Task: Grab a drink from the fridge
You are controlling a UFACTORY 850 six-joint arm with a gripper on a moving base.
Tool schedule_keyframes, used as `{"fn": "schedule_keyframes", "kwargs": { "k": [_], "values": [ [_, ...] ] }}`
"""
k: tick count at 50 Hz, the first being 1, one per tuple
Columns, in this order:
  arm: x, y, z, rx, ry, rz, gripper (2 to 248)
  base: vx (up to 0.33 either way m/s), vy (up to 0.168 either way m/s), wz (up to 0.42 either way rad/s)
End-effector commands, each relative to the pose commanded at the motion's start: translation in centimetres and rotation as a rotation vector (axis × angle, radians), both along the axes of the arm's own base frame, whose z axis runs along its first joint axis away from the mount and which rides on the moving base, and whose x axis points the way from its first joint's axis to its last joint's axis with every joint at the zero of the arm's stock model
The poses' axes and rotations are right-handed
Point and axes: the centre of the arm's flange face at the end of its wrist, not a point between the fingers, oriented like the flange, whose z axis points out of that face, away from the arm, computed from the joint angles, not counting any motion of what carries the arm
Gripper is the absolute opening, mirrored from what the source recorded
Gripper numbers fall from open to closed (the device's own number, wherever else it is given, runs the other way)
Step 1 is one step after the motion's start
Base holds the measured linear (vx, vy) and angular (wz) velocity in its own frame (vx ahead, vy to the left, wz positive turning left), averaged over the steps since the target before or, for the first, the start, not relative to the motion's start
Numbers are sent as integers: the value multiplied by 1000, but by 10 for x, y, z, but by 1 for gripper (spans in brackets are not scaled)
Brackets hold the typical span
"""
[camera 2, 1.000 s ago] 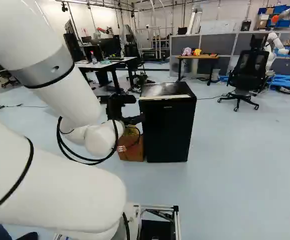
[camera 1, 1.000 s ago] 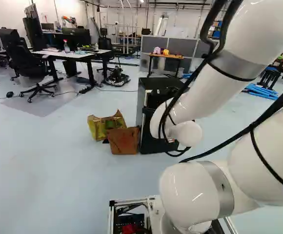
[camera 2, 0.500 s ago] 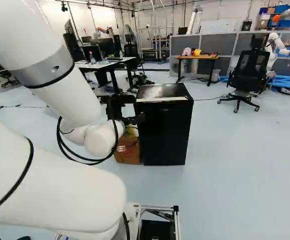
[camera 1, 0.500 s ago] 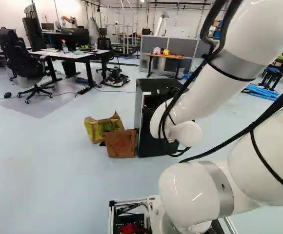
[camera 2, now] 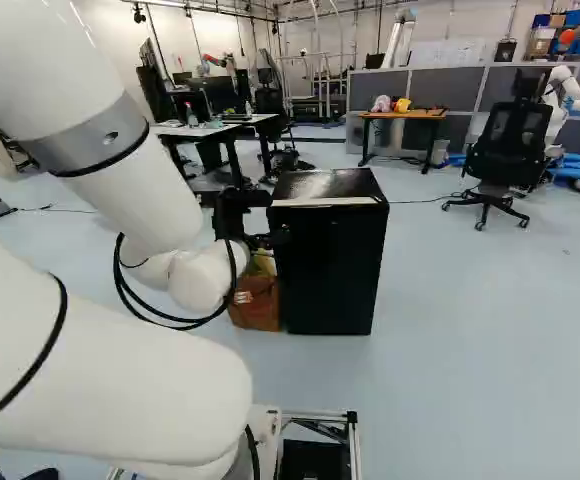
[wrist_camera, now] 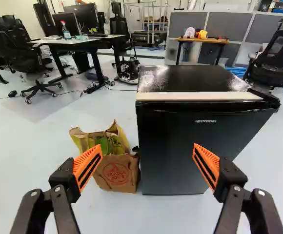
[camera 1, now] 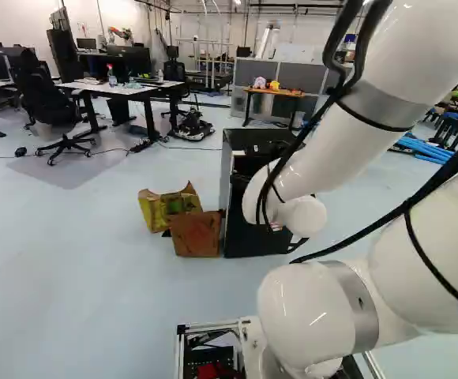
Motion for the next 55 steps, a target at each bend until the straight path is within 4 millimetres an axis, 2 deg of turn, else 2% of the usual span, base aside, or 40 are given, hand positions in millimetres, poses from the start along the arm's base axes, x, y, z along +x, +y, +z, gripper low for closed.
{"fn": "schedule_keyframes", "kwargs": {
  "k": [48,55],
  "values": [
    [0,0,0,0,0,0,247,15,-19,1],
    [5,1,1,0,3,4,247,0,0,0]
  ]
}}
